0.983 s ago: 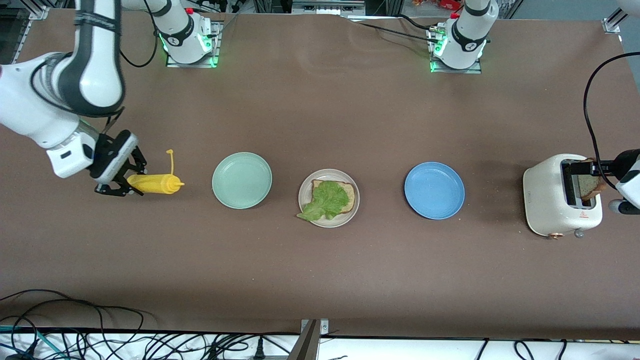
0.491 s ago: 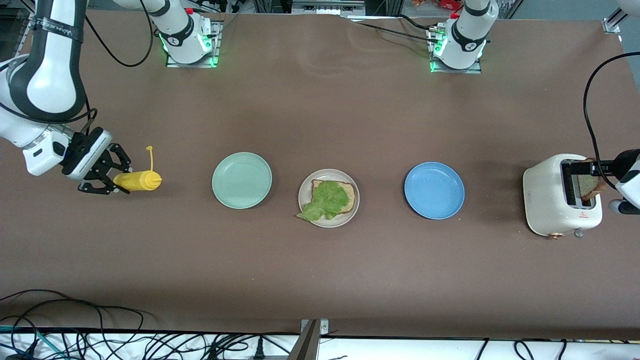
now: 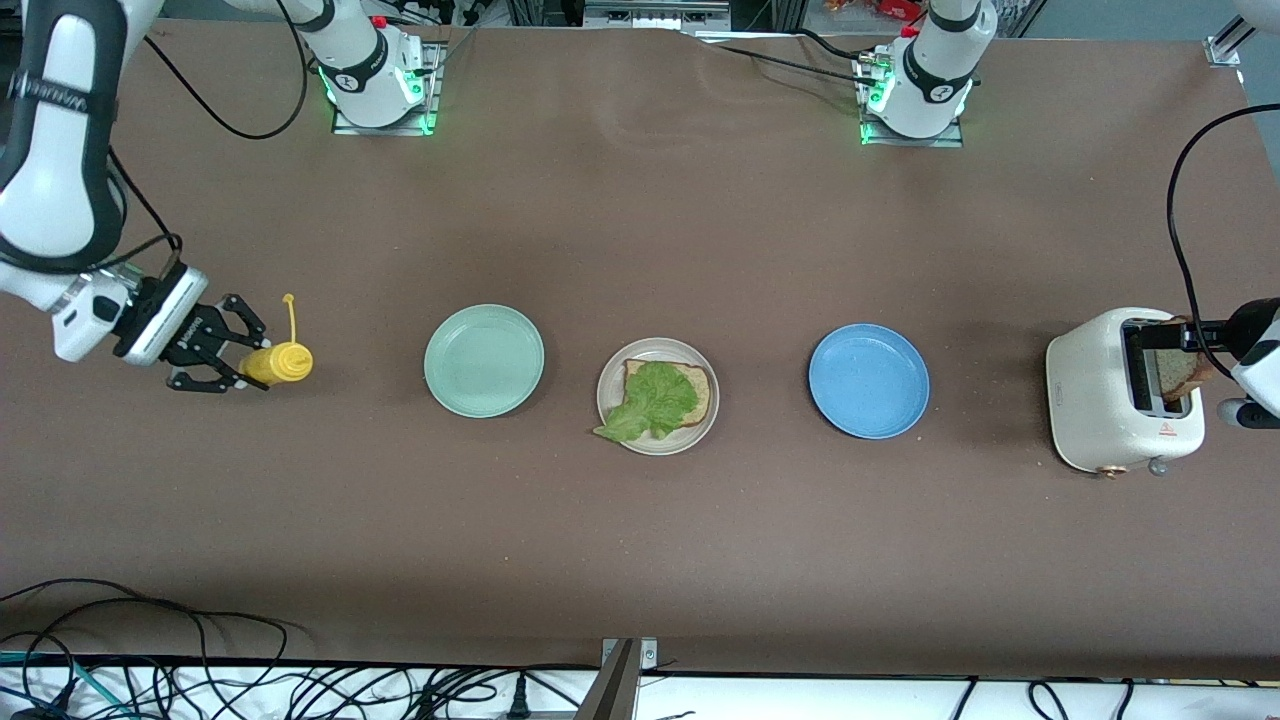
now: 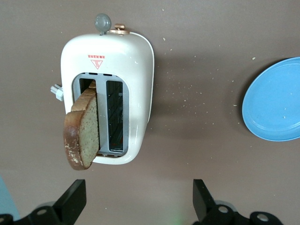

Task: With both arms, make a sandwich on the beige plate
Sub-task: 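Carry the yellow bottle back and set it down with the right gripper, then open the right gripper and draw it back from the yellow bottle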

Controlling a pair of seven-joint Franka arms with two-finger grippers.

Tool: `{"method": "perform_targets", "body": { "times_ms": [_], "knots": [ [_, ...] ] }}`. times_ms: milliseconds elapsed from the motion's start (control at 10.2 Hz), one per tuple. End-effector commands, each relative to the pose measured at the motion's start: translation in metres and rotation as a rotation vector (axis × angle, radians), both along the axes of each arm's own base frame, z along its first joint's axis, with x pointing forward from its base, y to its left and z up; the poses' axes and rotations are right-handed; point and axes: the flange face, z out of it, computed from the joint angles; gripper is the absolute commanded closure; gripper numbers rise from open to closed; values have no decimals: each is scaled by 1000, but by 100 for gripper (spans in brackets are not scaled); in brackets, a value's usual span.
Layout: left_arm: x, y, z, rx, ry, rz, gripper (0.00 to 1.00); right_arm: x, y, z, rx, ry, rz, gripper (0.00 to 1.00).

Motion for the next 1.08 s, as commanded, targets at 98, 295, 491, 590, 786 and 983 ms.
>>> {"method": "perform_targets", "body": {
  "times_ms": [98,295,491,590,786,983],
  "knots": [
    [-3,6,4,30,4,-18,0,-12,-37,-55,226,-45,-18,100],
    [-11,37,1,69,21,3,0,-33,-57,-92,317,-68,-12,100],
    [-16,66,-6,35,-12,-39,0,-59,-70,-139,431,-96,-17,100],
    [-16,74,-8,35,-30,-41,0,-69,-73,-162,474,-116,-2,100],
    [-20,78,-20,42,-74,-51,0,-90,-80,-194,559,-132,16,100],
    [-28,81,-26,39,-92,-50,0,-112,-83,-223,621,-120,23,100]
  ]
}}
